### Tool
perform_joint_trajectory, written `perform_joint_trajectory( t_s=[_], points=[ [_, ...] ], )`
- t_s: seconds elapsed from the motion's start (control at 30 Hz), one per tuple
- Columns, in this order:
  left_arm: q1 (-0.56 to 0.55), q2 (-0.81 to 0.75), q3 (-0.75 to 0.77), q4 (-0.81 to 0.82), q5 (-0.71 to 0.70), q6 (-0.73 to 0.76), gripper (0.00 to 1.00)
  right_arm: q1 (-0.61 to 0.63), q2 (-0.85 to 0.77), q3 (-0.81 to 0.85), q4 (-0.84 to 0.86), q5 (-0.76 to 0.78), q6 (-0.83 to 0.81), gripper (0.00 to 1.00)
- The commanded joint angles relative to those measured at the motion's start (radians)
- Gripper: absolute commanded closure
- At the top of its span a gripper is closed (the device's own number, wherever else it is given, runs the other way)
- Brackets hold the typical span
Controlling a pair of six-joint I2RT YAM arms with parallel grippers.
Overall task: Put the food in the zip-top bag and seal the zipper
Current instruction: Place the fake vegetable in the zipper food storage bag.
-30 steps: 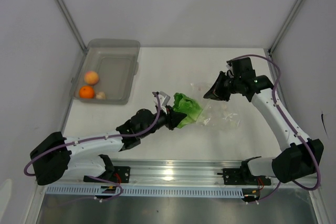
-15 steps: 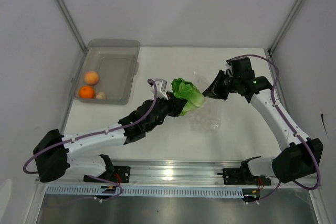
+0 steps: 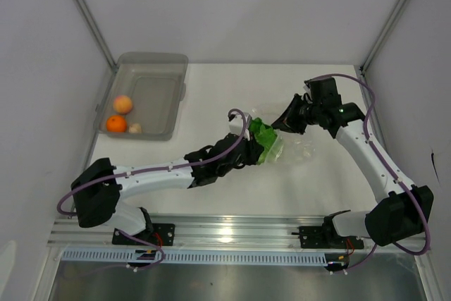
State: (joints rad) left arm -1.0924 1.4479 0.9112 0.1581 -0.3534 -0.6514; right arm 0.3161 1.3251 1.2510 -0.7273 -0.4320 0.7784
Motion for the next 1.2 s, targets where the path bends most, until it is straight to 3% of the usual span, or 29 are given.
perform_joint_trajectory(
  t_s=[0.0,0.17,0.23,0.4,0.6,0.73,1.03,1.17],
  points=[
    [-0.012,-0.018,0.028,0.018,-0.001,-0.01,0.99,0.003,-0.007,0.028,0.023,-0.051,0.024,1.0],
    [-0.031,-0.05,0.011,0.034,-0.116,-0.007,0.98,-0.003,-0.013,0.051,0.015,-0.054,0.027,1.0],
    [-0.031,-0.031,0.069,-0.011,-0.125,-0.008,0.91,-0.003,-0.015,0.053,0.016,-0.057,0.03,1.0],
    [-0.027,0.117,0.314,-0.326,-0.044,-0.045,1.0,-0.003,-0.023,0.051,0.012,-0.071,0.027,1.0],
    [0.015,0.157,0.351,-0.422,0.086,-0.145,0.99,-0.003,-0.035,0.053,0.016,-0.088,0.021,1.0],
    [0.061,0.215,0.443,-0.585,0.148,-0.188,0.99,0.0,-0.035,0.045,0.008,-0.083,0.007,1.0],
    [0.157,0.284,0.534,-0.626,0.289,-0.169,1.0,0.029,-0.024,0.042,-0.018,-0.07,-0.03,1.0],
    [0.181,0.299,0.572,-0.625,0.346,-0.128,0.95,0.04,-0.026,0.028,-0.038,-0.047,-0.051,1.0]
  ],
)
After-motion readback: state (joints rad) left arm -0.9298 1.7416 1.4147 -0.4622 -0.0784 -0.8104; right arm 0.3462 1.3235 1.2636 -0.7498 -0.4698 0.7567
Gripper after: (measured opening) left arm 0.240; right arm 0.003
